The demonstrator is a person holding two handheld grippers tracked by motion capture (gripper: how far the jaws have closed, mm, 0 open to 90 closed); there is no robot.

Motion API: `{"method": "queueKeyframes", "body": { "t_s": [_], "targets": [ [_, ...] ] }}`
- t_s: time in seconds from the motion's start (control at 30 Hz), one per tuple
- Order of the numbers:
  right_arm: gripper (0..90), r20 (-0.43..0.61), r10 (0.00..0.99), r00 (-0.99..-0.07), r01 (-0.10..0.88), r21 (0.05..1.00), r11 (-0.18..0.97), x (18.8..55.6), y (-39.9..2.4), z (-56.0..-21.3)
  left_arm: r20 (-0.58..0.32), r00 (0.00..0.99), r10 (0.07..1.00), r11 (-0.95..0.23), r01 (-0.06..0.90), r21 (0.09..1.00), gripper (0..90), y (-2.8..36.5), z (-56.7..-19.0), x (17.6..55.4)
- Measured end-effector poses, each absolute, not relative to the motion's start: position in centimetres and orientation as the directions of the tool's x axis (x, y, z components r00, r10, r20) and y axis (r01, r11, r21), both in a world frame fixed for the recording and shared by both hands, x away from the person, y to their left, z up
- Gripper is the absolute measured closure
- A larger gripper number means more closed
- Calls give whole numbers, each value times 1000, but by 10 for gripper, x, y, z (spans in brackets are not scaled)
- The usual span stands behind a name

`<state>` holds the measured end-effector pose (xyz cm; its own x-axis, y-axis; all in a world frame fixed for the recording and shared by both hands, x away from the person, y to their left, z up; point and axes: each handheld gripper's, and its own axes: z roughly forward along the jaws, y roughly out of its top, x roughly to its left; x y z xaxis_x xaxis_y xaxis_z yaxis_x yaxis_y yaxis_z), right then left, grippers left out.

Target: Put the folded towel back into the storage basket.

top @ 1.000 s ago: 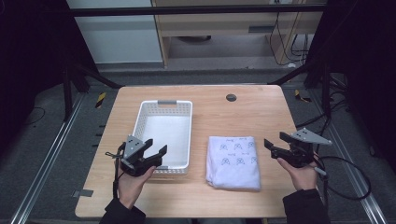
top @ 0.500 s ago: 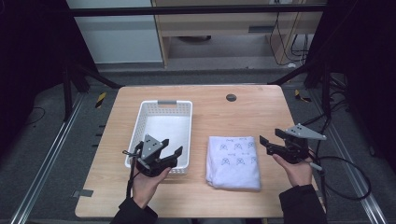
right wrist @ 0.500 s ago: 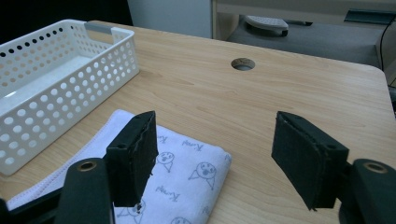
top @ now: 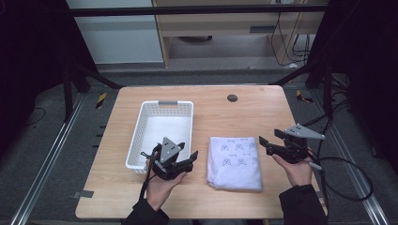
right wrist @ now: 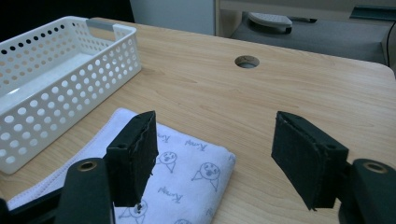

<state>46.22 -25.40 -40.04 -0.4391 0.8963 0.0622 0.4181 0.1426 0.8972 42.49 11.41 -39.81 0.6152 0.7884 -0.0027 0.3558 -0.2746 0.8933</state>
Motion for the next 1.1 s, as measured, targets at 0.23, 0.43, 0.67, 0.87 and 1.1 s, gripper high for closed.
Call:
{"method": "queueKeyframes", "body": {
  "t_s": [0.23, 0.43, 0.67, 0.87, 1.1],
  "targets": [
    [310, 58, 897, -438, 419, 896, 147, 462, -253, -402, -4, 641, 767, -295, 359, 886, 424, 96, -402, 424],
    [309, 52, 896, -441, 421, 894, 155, 463, -252, -403, 6, 648, 761, -318, 366, 875, 423, 85, -406, 425],
    [306, 59, 893, -446, 429, 890, 156, 466, -250, -406, 5, 658, 753, -336, 378, 863, 420, 73, -413, 424],
    [304, 73, 896, -439, 450, 880, 149, 468, -253, -415, 6, 666, 746, -352, 387, 853, 428, 66, -417, 425],
    [301, 60, 897, -439, 459, 872, 167, 470, -250, -420, 14, 670, 742, -374, 397, 839, 424, 53, -427, 425]
  ]
}}
